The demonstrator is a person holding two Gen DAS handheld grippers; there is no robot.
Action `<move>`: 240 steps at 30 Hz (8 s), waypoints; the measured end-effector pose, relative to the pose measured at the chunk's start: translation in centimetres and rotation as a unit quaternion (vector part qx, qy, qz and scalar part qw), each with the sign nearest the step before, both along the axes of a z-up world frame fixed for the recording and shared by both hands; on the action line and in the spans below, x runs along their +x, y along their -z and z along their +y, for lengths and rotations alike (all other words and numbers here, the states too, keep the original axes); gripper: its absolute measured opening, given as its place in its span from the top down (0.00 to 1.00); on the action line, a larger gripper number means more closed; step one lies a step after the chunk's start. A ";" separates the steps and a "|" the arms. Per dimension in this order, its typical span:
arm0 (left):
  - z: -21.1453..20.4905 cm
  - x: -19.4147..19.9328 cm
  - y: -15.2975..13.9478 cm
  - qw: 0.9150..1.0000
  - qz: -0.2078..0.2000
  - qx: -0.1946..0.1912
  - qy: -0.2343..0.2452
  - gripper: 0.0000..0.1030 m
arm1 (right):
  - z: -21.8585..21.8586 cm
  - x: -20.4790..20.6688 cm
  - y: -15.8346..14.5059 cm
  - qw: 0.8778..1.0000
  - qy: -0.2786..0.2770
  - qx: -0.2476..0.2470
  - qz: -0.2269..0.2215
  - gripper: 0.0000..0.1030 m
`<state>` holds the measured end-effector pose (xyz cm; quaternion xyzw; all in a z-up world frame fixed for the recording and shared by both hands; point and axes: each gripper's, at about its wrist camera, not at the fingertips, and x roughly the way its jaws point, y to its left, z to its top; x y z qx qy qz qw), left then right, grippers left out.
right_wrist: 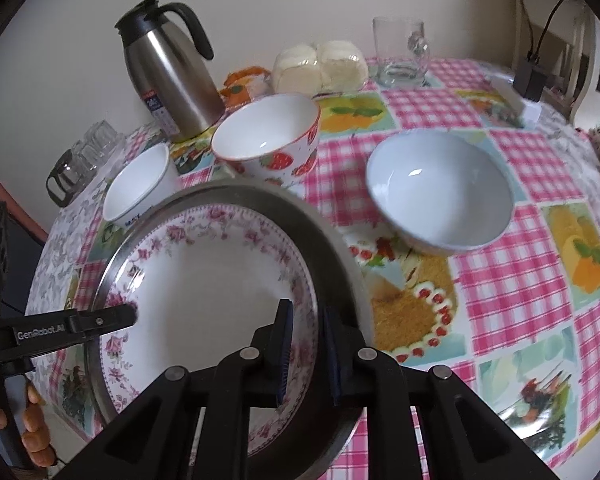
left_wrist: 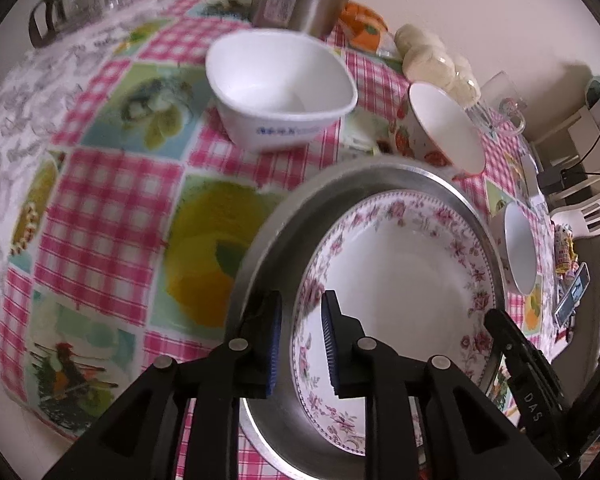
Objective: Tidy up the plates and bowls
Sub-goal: 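Open the right tool and release the floral-rimmed plate in the basin, then move the right tool back to the red-rimmed strawberry-print bowl, then close the right tool on the rim of the strawberry-print bowl, then lift the strawberry-print bowl with the right tool and tilt it upright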
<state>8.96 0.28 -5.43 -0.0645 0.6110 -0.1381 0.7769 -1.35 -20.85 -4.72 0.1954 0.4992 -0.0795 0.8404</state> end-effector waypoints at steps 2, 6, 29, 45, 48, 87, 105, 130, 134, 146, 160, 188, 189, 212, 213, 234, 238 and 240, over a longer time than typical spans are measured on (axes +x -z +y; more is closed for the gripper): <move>0.0 -0.1 -0.6 1.000 -0.014 0.005 -0.002 0.74 | -0.3 -0.2 -0.4 1.000 0.007 0.001 -0.009 0.83; -0.4 -0.3 -1.6 0.999 -0.038 0.008 0.005 0.66 | -0.6 -0.3 -1.0 1.000 0.012 0.001 -0.023 0.83; -1.3 -0.6 -2.2 0.988 -0.095 0.117 0.012 0.19 | 0.7 -0.1 -2.0 0.997 -0.019 -0.053 -0.048 0.26; -0.7 0.0 -1.9 0.983 -0.103 0.149 -0.021 0.07 | -0.2 -0.3 -2.0 0.997 -0.009 -0.063 -0.050 0.02; -0.9 -0.1 -2.1 0.985 -0.103 0.139 -0.027 0.06 | -0.4 -0.5 -2.2 0.996 -0.013 -0.071 -0.052 0.01; -4.4 6.9 -6.1 0.985 -0.159 -0.017 -0.060 0.06 | -6.1 3.7 -3.3 0.994 0.065 -0.049 -0.068 0.00; -8.7 8.6 -5.7 0.979 -0.203 -0.029 0.009 0.00 | -8.3 10.7 -3.6 0.998 0.033 -0.050 -0.028 0.00; -12.7 10.8 -1.6 0.989 -0.123 -0.070 0.053 0.64 | -6.4 16.8 1.4 0.999 -0.025 -0.020 0.025 0.51; -13.1 10.9 -1.1 0.989 -0.120 -0.066 0.060 0.73 | -6.1 17.2 2.0 0.999 -0.031 -0.014 0.027 0.67; -13.6 11.3 0.7 0.991 -0.091 -0.071 0.064 0.93 | -4.9 18.3 3.4 0.998 -0.048 -0.009 0.040 0.89; -13.4 11.1 -0.3 0.987 -0.109 -0.094 0.066 1.00 | -4.8 18.3 3.4 0.999 -0.048 0.001 0.026 0.92; -13.5 11.4 1.1 0.991 -0.093 -0.052 0.076 0.83 | -6.3 17.7 3.9 0.998 -0.034 -0.026 0.045 0.93; -13.7 11.4 1.3 0.992 -0.092 -0.045 0.078 0.85 | -6.3 17.7 3.9 0.998 -0.034 -0.026 0.046 0.93; -13.9 12.0 2.3 0.993 -0.075 -0.056 0.067 0.84 | -5.5 18.5 5.8 0.996 -0.033 -0.033 0.074 0.90; -13.9 12.0 2.3 0.993 -0.075 -0.056 0.067 0.84 | -5.6 18.5 5.8 0.996 -0.030 -0.030 0.073 0.90; -13.0 9.3 -3.8 0.985 -0.140 -0.057 0.082 0.84 | -5.6 15.1 -0.8 1.000 0.007 -0.008 -0.001 0.90; -12.3 8.0 -5.5 0.984 -0.148 -0.049 0.088 0.84 | -4.9 13.4 -2.2 1.000 0.013 0.001 -0.012 0.89; -11.6 7.2 -6.6 0.983 -0.152 -0.055 0.085 0.84 | -4.7 12.6 -2.7 1.000 0.017 0.010 -0.018 0.89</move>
